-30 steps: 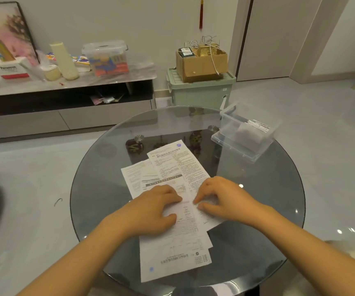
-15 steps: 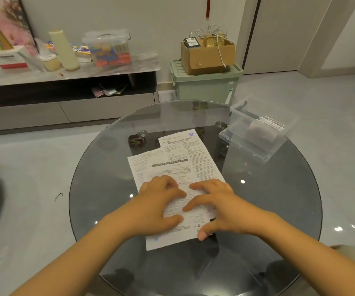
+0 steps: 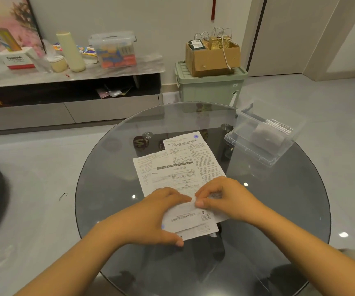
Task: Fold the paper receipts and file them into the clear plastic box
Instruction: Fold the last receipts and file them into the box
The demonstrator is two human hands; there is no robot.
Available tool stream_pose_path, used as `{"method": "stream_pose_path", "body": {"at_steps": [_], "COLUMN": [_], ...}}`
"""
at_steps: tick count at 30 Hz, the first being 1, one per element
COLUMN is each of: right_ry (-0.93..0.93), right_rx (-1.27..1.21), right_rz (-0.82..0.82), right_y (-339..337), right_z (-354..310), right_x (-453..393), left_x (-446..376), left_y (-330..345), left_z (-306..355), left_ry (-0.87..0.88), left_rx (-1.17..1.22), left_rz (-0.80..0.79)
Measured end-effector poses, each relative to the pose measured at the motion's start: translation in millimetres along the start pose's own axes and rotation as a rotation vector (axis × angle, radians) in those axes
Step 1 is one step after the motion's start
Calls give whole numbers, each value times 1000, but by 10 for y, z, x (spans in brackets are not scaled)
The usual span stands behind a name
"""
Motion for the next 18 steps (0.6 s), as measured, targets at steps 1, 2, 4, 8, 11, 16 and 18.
{"method": "stream_pose_path", "body": {"at_steps": [1,2,4,8,11,16,18], "right_ry": [18,33,56,92,114,250,231], "right_rx": [-44,-65,-81,-158,-240,-326,-324], "right_rz": [-5,-7,1,32,50,39,41], "right_y": [-9,-15,-26,-79,-111,-121,-119], "right_z": [2,1,0,19,2,-3,-16], "right_x": [-8,-12,-15,-23,-30,-37,-47], "left_x": [8,13,22,19,1,-40,-74], "left_y": [-24,-43,-82,-170,-245,-365,-375], "left_z": [-9,-12,9,36,9,-43,-78], "left_ry": [-3,-1,29,104,65,-43,-78], "left_rx": [16,26,29,79,207,275,295], "left_rz": [21,41,85,194,275,411,448]}}
Point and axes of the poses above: each hand's wrist, its own x-axis away from the middle knuckle, its own y-axis out of the palm, z = x × y, the point moved 6 cm from there along -x, towards the middle knuckle, and after that the axes turned 5 degrees about x, right-handed, at the moved point
